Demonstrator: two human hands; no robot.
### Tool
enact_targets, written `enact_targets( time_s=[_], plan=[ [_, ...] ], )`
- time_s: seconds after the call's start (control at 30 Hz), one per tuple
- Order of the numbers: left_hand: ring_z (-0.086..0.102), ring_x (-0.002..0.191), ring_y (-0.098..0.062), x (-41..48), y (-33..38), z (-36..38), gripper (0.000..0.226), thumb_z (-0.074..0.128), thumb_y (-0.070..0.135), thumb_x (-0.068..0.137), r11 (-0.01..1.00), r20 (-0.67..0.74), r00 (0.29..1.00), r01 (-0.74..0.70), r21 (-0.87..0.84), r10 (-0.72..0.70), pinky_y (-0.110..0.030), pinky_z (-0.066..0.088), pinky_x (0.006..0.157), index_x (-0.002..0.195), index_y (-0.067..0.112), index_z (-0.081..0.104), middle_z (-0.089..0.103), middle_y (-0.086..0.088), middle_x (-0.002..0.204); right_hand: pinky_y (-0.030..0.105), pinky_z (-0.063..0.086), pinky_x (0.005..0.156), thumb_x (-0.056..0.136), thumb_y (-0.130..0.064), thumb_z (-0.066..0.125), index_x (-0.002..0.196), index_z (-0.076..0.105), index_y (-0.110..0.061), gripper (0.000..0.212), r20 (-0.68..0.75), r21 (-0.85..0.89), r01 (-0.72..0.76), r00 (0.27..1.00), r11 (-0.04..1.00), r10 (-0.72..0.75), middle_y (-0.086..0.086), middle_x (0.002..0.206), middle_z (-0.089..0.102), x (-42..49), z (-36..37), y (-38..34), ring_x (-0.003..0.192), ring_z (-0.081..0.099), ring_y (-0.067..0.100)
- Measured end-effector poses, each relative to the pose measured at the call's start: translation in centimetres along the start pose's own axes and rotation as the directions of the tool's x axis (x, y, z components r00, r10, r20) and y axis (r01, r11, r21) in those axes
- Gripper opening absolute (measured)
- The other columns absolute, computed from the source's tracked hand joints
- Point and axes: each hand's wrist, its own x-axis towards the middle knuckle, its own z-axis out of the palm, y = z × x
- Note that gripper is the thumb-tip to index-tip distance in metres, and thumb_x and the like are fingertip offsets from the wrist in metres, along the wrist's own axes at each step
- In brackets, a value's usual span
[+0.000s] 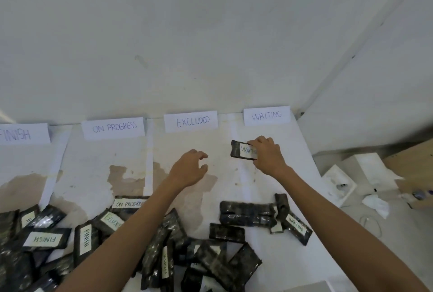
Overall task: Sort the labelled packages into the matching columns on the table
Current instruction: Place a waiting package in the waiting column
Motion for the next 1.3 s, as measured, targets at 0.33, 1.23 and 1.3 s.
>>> enact_targets(
  time_s=[0.33,1.23,1.3],
  plan=[
    [0.041,0.123,-0.025,12.3,2.1,6.1,0.044,0.052,0.023,0.089,0.99,0.003,0.993,0.121,0.069,-0.122,-0.038,0.044,0.094,0.132,0.016,0.047,0.042,-0.006,0.135,0.033,0.037,0.09,0.082,-0.002,0.058,0.137,0.043,-0.02,0.06,0.074,0.037,0.062,0.995,0.997,-0.065,0.009,0.128,0.042,12.0,2.4,6.9,0.115,0.038,0.028],
    [0.046,0.119,-0.028,5.8,3.5,10.1,0.042,0.053,0.023,0.09,0.997,0.057,0.998,0.029,0.078,-0.034,-0.04,0.043,0.096,0.131,0.014,0.049,0.048,-0.008,0.132,0.034,0.037,0.097,0.082,-0.001,0.058,0.13,0.052,-0.014,0.051,-0.006,0.24,0.213,0.976,0.947,-0.218,0.009,0.126,0.048,4.8,4.9,6.3,0.118,0.039,0.027],
    [0.046,0.12,-0.027,3.8,3.3,10.7,0.042,0.052,0.023,0.09,0.997,0.082,0.996,0.034,0.068,-0.039,-0.039,0.043,0.096,0.131,0.015,0.049,0.048,-0.008,0.134,0.034,0.037,0.098,0.084,-0.002,0.057,0.132,0.051,-0.015,0.05,0.028,0.231,0.209,0.975,0.95,-0.221,0.007,0.127,0.049,2.2,5.3,5.9,0.118,0.04,0.026]
  ],
)
